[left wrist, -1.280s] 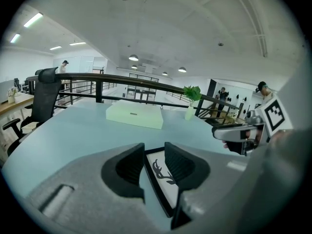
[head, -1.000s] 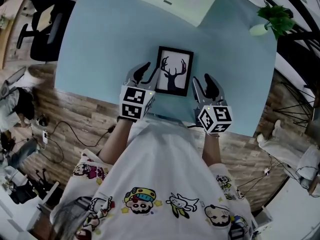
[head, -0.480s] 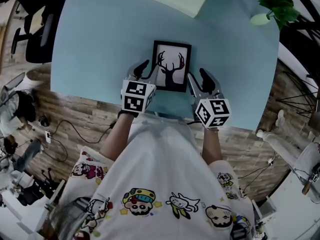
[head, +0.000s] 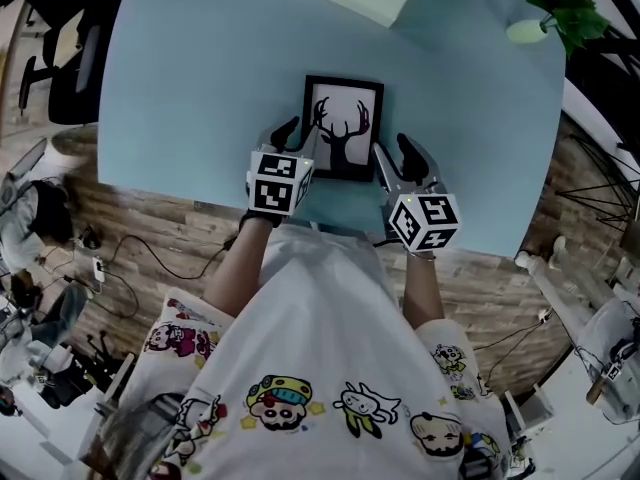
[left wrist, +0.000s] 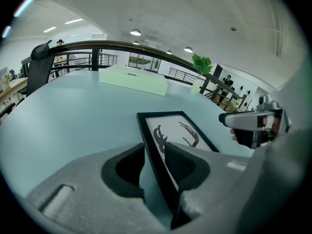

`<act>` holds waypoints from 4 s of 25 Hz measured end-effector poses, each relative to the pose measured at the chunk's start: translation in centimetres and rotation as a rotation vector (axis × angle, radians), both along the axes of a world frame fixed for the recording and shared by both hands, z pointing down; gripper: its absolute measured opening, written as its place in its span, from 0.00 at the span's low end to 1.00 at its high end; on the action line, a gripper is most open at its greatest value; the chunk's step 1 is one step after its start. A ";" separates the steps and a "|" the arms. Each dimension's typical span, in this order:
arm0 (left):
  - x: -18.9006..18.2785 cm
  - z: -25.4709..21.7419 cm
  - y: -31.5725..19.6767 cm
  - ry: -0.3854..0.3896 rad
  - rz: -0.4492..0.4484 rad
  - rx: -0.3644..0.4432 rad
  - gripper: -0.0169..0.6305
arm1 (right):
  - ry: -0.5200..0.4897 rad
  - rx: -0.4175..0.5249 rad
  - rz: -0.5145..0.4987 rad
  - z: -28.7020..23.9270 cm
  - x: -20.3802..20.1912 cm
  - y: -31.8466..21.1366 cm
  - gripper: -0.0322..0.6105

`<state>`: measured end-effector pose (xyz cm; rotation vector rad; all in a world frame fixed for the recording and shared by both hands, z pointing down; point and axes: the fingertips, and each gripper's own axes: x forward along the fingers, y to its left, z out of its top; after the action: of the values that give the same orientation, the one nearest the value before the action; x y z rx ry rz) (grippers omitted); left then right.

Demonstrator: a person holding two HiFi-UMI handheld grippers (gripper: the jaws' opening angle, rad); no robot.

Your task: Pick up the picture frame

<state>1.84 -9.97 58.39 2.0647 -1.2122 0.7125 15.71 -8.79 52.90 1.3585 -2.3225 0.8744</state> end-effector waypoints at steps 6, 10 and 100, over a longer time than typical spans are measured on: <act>0.1 0.9 -0.4 0.005 -0.008 -0.026 0.21 | -0.013 -0.020 0.015 0.7 0.1 -0.2 0.36; 0.2 1.0 -0.4 0.022 -0.024 -0.040 0.20 | -0.022 -0.027 0.026 0.9 0.1 -0.4 0.36; -0.4 0.9 -0.7 0.244 -0.162 -0.181 0.13 | -0.852 -0.756 -0.352 3.6 -4.6 -1.4 0.31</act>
<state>1.46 -10.72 59.30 1.8211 -1.1177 0.4615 11.14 -10.15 56.52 0.2477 -2.1778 2.1856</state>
